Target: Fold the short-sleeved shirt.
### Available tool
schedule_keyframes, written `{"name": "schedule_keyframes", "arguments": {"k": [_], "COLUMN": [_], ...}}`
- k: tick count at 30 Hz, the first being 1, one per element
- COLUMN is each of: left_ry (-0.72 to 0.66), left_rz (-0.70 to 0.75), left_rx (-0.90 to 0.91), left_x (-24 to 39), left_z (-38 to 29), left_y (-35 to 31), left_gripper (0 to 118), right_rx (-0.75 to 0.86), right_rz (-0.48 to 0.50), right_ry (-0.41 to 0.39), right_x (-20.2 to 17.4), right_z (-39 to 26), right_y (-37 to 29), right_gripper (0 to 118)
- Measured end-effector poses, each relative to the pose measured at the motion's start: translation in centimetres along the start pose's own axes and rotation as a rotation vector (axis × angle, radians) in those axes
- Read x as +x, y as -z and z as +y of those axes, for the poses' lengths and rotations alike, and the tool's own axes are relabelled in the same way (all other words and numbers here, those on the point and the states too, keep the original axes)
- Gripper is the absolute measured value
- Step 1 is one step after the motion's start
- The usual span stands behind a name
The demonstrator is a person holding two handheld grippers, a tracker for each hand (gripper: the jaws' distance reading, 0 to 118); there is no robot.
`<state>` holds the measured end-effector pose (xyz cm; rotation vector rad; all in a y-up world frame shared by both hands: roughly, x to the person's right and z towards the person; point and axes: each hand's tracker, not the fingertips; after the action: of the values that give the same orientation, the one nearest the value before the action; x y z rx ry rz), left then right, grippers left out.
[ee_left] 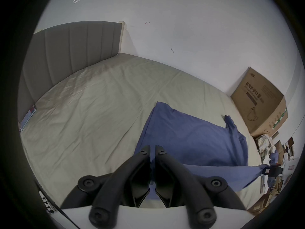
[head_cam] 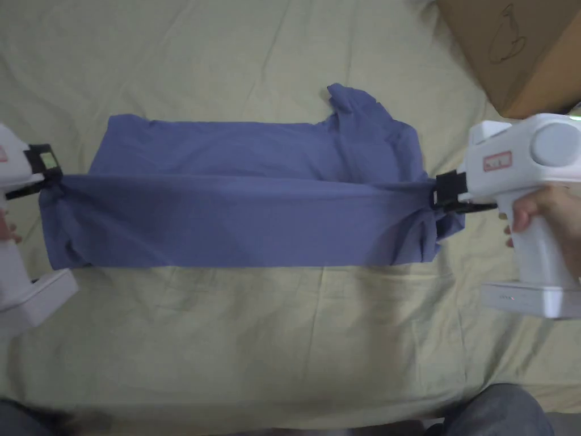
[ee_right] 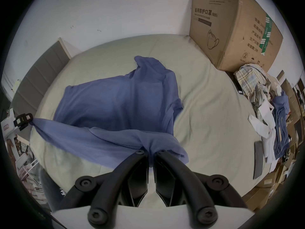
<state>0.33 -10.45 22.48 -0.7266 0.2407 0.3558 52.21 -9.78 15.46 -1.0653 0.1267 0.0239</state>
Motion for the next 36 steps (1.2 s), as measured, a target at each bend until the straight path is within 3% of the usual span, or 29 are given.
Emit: {"name": "schedule_keyframes", "arguments": {"k": [4,6,8,9,10,11,12,13,14,20,24,27,29,32,34,35,36], "left_ry": [0.024,0.019,0.016,0.017,0.025,0.03,0.032,0.034,0.037,0.147,0.24,0.299,0.334,0.35,0.331,0.319,0.312], "left_rz": [0.046,0.055,0.066,0.08,0.092,0.1,0.102,0.104,0.095,0.071,0.107,0.088,0.092,0.085,0.062,0.057,0.048], "left_rx": [-0.049,-0.057,-0.067,-0.072,-0.079,-0.085,-0.088,-0.08,-0.025,0.295,0.454,0.449,0.451,0.451,0.437,0.433,0.43], "left_x": [1.3,1.5,2.1,2.1,2.2,2.1,2.0,2.0,1.8,1.7,2.0,2.1,2.1,2.2,2.0,1.9,1.8], "left_z": [0.5,0.6,0.3,0.4,0.3,0.2,0.2,0.4,0.5,0.6,-2.1,-4.5,-6.3,-8.7,-9.9,-10.4,-10.9], "left_y": [5.1,6.9,8.4,8.8,9.1,9.3,9.3,8.5,7.6,-0.3,-5.6,-8.1,-9.2,-10.8,-11.5,-11.7,-11.9], "left_gripper": [1,4,22,48,74,95,115,118,118,118,118,118,115,93,69,56,37], "right_rx": [-0.08,-0.106,-0.133,-0.141,-0.128,-0.114,-0.098,-0.083,-0.052,0.344,0.65,0.752,0.772,0.793,0.808,0.812,0.817], "right_rz": [-0.071,-0.097,-0.104,-0.113,-0.108,-0.11,-0.11,-0.106,-0.105,-0.108,-0.098,-0.119,-0.14,-0.11,-0.102,-0.105,-0.111], "right_ry": [0.009,0.051,0.095,0.118,0.124,0.139,0.14,0.129,0.11,-0.017,-0.015,-0.006,-0.001,0.031,0.039,0.035,0.028], "right_x": [-1.1,-1.3,-1.1,-1.0,-0.9,-0.8,-0.5,-0.4,-0.3,-1.3,-2.8,-4.0,-4.5,-4.9,-5.2,-5.0,-4.6], "right_z": [2.1,2.4,2.4,2.4,2.4,2.4,2.4,2.5,2.5,0.8,-4.4,-8.5,-11.0,-14.1,-15.8,-16.4,-16.8], "right_y": [4.9,7.0,8.7,9.2,9.5,9.4,9.0,8.5,7.6,-2.2,-8.5,-10.6,-11.3,-12.0,-12.4,-12.3,-12.1], "right_gripper": [4,4,4,6,15,36,74,94,98,98,100,111,111,109,102,92,72]}}
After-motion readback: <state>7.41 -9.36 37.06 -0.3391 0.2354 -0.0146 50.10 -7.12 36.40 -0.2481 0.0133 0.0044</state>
